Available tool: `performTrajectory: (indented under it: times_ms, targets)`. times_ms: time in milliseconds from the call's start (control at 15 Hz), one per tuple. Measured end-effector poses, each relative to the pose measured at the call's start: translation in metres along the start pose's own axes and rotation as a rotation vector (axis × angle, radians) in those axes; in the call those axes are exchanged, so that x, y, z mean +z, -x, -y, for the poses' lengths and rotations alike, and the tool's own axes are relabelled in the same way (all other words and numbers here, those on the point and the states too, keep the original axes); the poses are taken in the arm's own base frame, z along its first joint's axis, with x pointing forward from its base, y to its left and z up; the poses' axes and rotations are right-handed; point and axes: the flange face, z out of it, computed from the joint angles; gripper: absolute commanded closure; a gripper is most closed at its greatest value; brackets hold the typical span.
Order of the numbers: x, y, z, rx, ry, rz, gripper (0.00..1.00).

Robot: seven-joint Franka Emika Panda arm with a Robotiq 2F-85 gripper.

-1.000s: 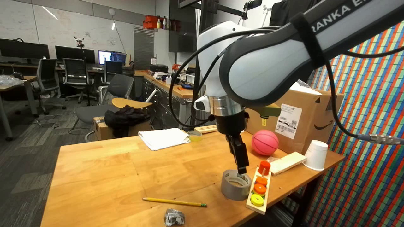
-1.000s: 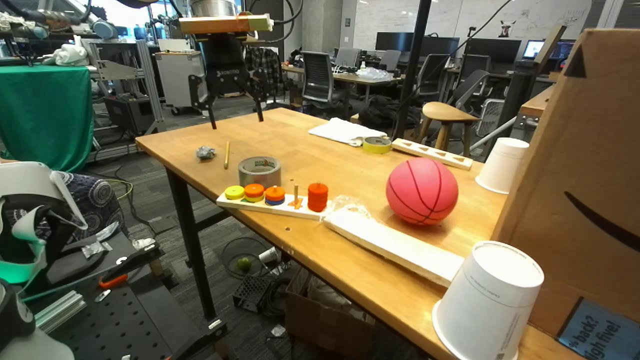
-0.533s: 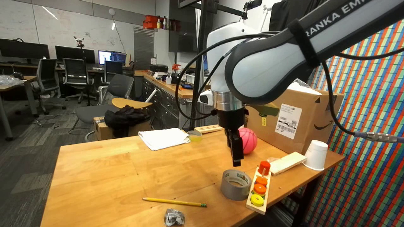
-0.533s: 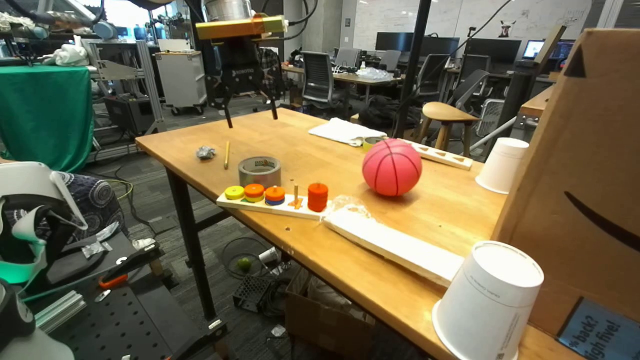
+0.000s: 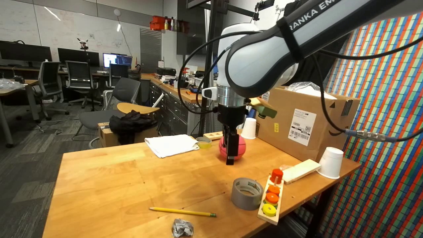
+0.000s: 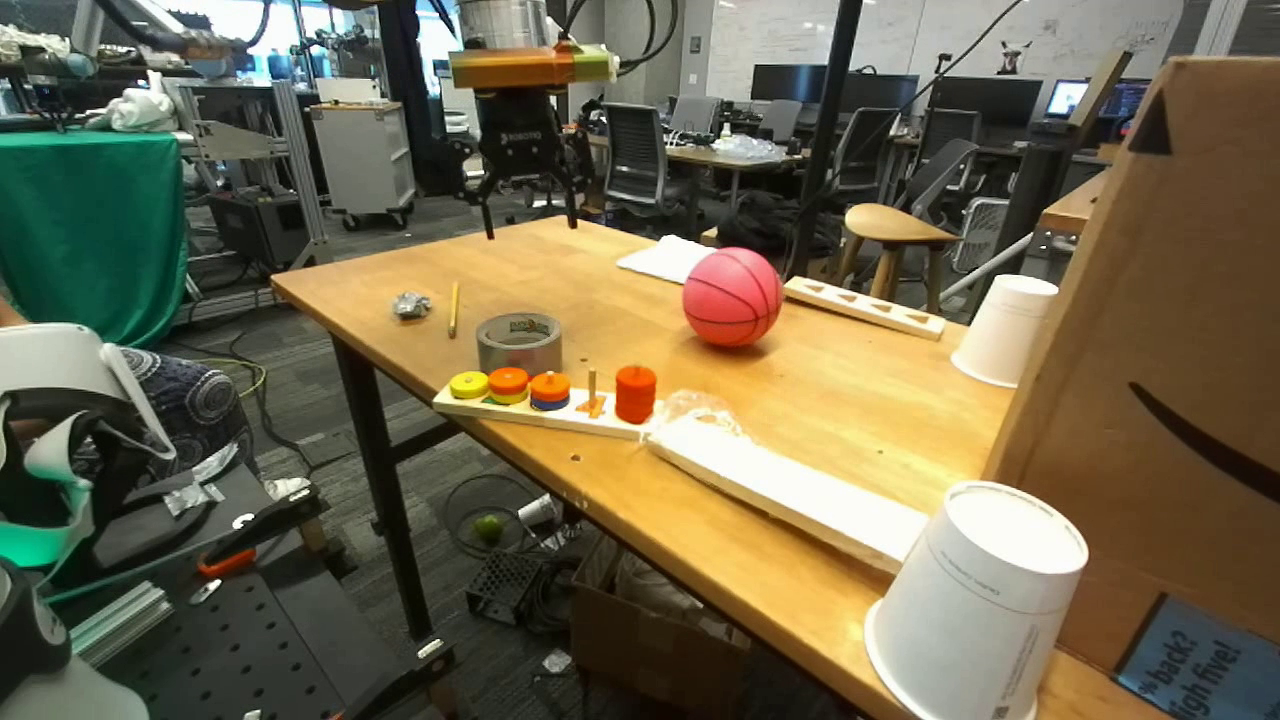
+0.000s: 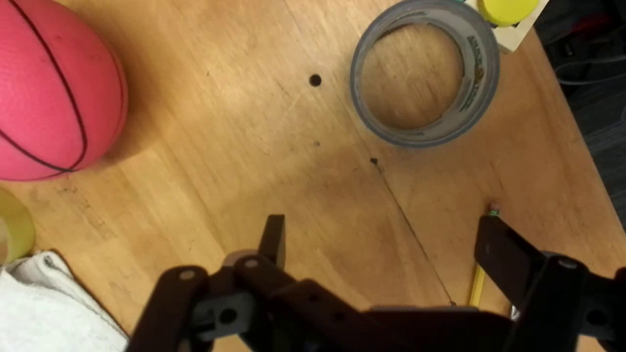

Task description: Push the basketball between the two cups

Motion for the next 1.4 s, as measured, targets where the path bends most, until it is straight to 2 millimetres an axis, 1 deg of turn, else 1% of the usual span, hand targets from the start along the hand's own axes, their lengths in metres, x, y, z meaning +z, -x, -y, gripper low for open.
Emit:
performTrajectory:
  times_ms: [200, 467, 600, 733, 867, 1000, 1400]
  targets:
    - [-0.003, -0.016, -0.019, -0.054, 0.009, -0.028, 0.00]
    - [-0.003, -0.036, -0.054, -0.134, 0.027, -0.053, 0.00]
    - [0.001, -0.043, -0.073, -0.190, 0.030, -0.059, 0.00]
    - [0.011, -0.043, -0.093, -0.268, 0.026, -0.058, 0.00]
    - [0.022, -0.035, -0.113, -0.346, 0.009, -0.049, 0.00]
    - [0.034, -0.019, -0.131, -0.399, -0.025, -0.029, 0.00]
    - [0.057, 0.046, -0.173, -0.453, -0.136, 0.029, 0.00]
